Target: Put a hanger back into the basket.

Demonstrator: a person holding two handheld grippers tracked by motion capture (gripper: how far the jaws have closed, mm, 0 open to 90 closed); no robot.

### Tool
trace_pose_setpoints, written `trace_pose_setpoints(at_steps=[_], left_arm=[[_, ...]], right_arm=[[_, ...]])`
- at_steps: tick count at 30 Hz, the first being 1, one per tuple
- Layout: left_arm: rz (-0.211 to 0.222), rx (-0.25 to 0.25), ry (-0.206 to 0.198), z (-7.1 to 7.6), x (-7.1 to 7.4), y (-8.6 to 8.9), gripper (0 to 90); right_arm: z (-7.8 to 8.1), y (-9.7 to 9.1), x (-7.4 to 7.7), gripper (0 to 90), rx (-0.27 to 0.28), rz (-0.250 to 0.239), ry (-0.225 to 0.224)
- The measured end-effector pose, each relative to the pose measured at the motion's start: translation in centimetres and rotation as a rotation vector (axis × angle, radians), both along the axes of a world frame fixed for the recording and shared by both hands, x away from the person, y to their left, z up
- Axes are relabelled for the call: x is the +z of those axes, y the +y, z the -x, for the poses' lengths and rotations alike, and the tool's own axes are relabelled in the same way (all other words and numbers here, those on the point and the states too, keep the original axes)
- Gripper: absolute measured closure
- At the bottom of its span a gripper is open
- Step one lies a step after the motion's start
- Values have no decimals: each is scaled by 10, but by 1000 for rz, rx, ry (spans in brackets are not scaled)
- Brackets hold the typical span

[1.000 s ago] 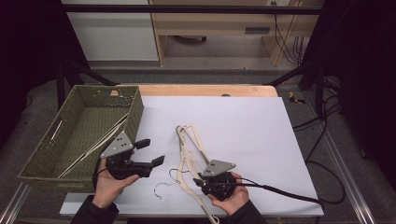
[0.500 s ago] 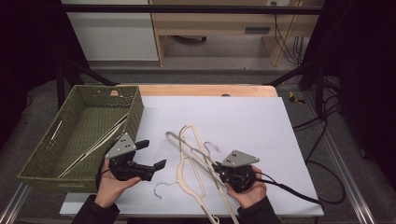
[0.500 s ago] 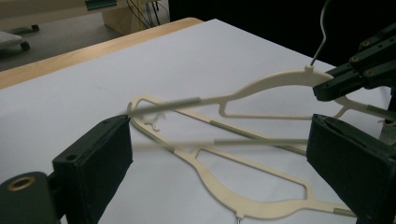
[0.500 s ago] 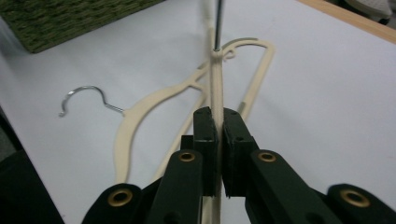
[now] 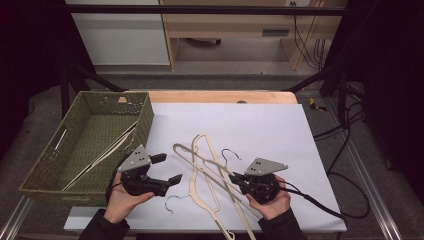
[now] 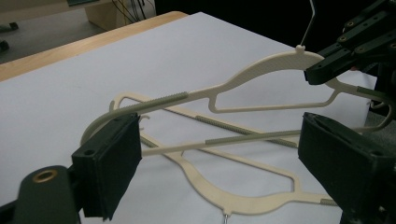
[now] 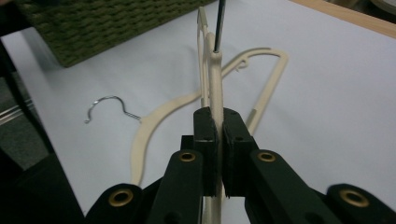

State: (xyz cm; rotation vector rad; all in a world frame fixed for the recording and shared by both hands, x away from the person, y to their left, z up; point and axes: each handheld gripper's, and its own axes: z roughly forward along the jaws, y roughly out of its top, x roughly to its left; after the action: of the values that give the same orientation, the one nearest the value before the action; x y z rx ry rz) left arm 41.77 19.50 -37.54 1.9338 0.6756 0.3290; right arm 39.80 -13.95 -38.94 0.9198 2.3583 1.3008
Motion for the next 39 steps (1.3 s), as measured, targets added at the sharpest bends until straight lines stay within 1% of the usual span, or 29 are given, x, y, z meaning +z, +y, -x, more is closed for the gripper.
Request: trace_pose_setpoints(at_steps=[3, 4, 5, 10, 11, 12, 14, 15, 17, 18, 19, 20, 21, 23, 24, 25, 26, 28, 29, 32, 33, 34, 36, 38, 39], left_arm=[[-23, -22, 2, 1, -2, -5, 132], [-37, -40, 7, 2, -3, -9, 133], [-37, -40, 7, 2, -3, -9, 138], [-77, -76, 16, 3, -7, -19, 143], [-86, -90, 18, 4, -9, -23, 158], [-86, -90, 18, 4, -9, -23, 160], [-105, -112, 14, 5, -10, -26, 170], [-123, -132, 9, 6, -11, -30, 193], [-129, -138, 8, 7, -12, -32, 205], [-147, -149, 2, 8, -13, -35, 235], [-147, -149, 2, 8, -13, -35, 252], [-154, -158, 3, 8, -14, -36, 252], [-160, -167, 2, 8, -14, -38, 274], [-170, -182, 7, 9, -16, -40, 340], [-179, -192, 1, 10, -16, -41, 418], [-179, -192, 1, 10, -16, -41, 473], [-183, -206, 10, 10, -16, -41, 473], [-193, -215, 15, 11, -16, -42, 546], [-200, -220, 17, 11, -16, -41, 608], [-206, -223, 14, 11, -16, -41, 621], [-229, -228, 12, 12, -15, -41, 636], [-229, -228, 12, 12, -15, -41, 644], [-250, -230, -1, 13, -15, -42, 655], [-259, -235, -7, 14, -14, -42, 685], [-266, -242, -12, 16, -14, -43, 717]], right_arm=[[1, 2, 1, 867, 56, -29, 6], [2, 5, 1, 866, 85, -45, 13], [2, 5, 1, 866, 85, -45, 13], [6, 15, 0, 867, 149, -44, 24], [8, 19, 1, 866, 173, -52, 26], [8, 19, 1, 866, 173, -52, 26], [9, 21, 1, 866, 196, -67, 34], [10, 22, 2, 867, 219, -75, 36], [11, 23, 2, 867, 229, -73, 36], [12, 26, 2, 867, 248, -67, 36], [13, 28, 2, 866, 257, -63, 37], [13, 28, 2, 866, 257, -63, 37], [14, 29, 1, 867, 267, -64, 42], [14, 32, 1, 866, 284, -69, 46], [15, 33, 1, 866, 295, -65, 48], [15, 33, 1, 866, 295, -65, 48], [15, 33, 1, 866, 302, -67, 54], [15, 33, 0, 866, 306, -63, 55], [15, 34, -1, 866, 307, -58, 57], [14, 34, -1, 866, 312, -56, 57], [14, 34, -2, 864, 315, -55, 55], [14, 34, -2, 864, 315, -55, 55], [14, 34, -2, 858, 316, -52, 53], [13, 34, -2, 838, 300, -44, 42], [13, 33, -2, 811, 276, -34, 20]])
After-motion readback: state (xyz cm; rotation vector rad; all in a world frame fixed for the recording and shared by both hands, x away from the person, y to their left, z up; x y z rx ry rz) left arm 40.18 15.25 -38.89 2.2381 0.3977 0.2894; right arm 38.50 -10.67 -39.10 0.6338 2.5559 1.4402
